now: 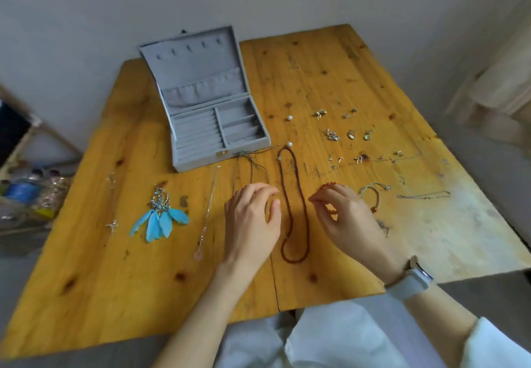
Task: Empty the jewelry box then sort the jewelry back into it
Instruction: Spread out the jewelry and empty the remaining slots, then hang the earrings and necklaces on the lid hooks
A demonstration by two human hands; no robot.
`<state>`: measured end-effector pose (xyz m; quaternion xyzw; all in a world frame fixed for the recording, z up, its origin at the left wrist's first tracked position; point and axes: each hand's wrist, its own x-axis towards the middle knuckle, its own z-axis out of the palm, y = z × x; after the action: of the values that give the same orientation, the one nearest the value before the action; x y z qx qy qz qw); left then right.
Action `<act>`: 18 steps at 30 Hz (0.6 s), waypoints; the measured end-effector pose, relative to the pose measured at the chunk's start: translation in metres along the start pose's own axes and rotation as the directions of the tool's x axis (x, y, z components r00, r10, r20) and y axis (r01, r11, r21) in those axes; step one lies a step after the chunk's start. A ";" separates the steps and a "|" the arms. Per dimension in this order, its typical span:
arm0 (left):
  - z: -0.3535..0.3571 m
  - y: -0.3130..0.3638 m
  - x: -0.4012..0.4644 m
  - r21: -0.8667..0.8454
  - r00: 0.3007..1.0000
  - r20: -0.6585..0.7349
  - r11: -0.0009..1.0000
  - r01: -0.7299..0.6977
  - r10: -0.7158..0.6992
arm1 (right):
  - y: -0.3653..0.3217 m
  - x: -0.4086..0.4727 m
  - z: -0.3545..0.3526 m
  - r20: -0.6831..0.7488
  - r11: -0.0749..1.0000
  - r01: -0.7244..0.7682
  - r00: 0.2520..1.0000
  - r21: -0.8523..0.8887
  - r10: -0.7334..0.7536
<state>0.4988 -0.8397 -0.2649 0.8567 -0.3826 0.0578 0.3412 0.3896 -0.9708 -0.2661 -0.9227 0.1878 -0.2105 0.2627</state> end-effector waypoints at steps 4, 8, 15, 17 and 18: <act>-0.038 -0.047 -0.008 0.034 0.985 -0.128 0.992 0.125 -0.119 | -0.043 0.023 0.031 0.089 0.989 0.129 0.987 0.070 -0.135; -0.073 -0.100 -0.027 0.051 0.940 -0.236 0.963 0.264 -0.245 | -0.079 0.038 0.067 0.198 0.968 0.208 0.952 0.138 -0.233; -0.119 -0.186 -0.041 0.124 0.796 -0.341 0.815 0.566 -0.501 | -0.131 0.064 0.118 0.352 0.934 0.298 0.868 0.197 -0.351; -0.126 -0.204 -0.036 0.191 0.765 -0.320 0.753 0.630 -0.559 | -0.143 0.074 0.130 0.384 0.930 0.313 0.848 0.193 -0.365; -0.128 -0.212 -0.033 0.227 0.753 -0.302 0.722 0.653 -0.585 | -0.148 0.080 0.135 0.396 0.930 0.315 0.842 0.190 -0.366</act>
<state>0.6439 -0.6382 -0.2942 0.9674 -0.0201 0.0903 0.2358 0.5576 -0.8355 -0.2641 -0.9476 -0.0538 -0.0585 0.3094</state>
